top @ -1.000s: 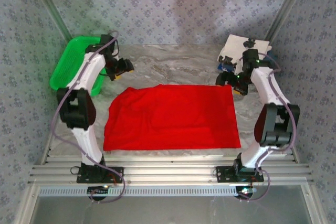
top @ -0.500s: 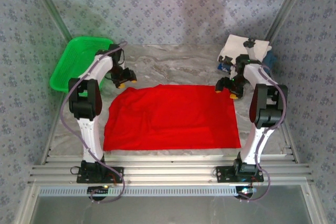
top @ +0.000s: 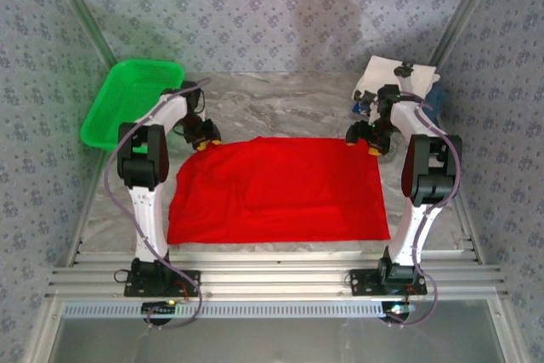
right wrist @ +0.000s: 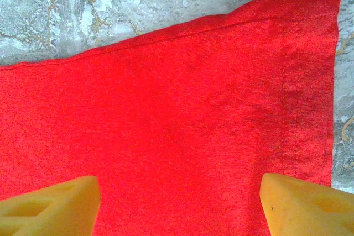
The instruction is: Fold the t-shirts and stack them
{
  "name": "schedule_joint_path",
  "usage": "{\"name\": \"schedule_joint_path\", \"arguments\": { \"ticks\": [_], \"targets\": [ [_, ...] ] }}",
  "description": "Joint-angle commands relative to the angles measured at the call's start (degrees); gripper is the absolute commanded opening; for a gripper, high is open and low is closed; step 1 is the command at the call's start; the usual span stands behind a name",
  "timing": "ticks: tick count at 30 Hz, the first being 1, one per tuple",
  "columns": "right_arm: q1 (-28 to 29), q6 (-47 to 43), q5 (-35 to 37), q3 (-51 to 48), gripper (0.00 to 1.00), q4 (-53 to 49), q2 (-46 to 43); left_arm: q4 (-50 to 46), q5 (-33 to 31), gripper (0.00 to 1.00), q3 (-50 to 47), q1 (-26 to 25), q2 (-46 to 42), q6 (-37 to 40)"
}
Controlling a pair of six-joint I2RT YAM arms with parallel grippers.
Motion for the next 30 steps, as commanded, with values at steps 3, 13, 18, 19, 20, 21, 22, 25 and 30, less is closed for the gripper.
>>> {"name": "schedule_joint_path", "arguments": {
  "ticks": [3, 13, 18, 19, 20, 21, 22, 25, 30],
  "targets": [
    [0.91, 1.89, -2.32, -1.6, 0.78, 2.11, -2.34, 0.09, 1.27, 0.21, -0.73, -0.87, 0.93, 2.18],
    [3.29, 3.34, -4.01, -5.01, 0.8, 4.38, -8.49, 7.07, -3.16, 0.02, -11.77, -3.15, -16.5, 1.41],
    [3.48, 3.89, -4.07, -7.36, 0.8, 5.19, -10.96, 11.06, -9.56, 0.02, -23.11, -7.39, -27.11, 0.97],
    [3.56, 4.09, -4.14, -8.01, 0.8, 5.54, -11.39, 11.67, -10.9, 0.03, -25.48, -8.24, -29.26, 0.64],
    [3.58, 4.3, -4.18, -8.67, 0.8, 5.84, -11.8, 12.34, -11.63, 0.03, -27.86, -9.08, -31.36, 0.14],
    [3.68, 4.45, -4.19, -9.24, 0.8, 6.16, -12.22, 12.88, -11.9, 0.03, -29.94, -9.76, -33.35, -0.46],
    [3.81, 4.65, -4.18, -9.93, 0.8, 6.42, -12.59, 13.59, -12.17, 0.03, -32.21, -10.62, -35.35, -1.15],
    [4.13, 5.26, -4.32, -12.09, 0.8, 7.47, -13.63, 13.95, -12.48, 0.04, -37.68, -13.98, -40.52, -3.05],
    [4.69, 5.83, -4.42, -14.44, 0.8, 8.38, -14.64, 12.94, -11.27, 0.04, -47.05, -17.69, -45.18, -10.17]
  ]
}}
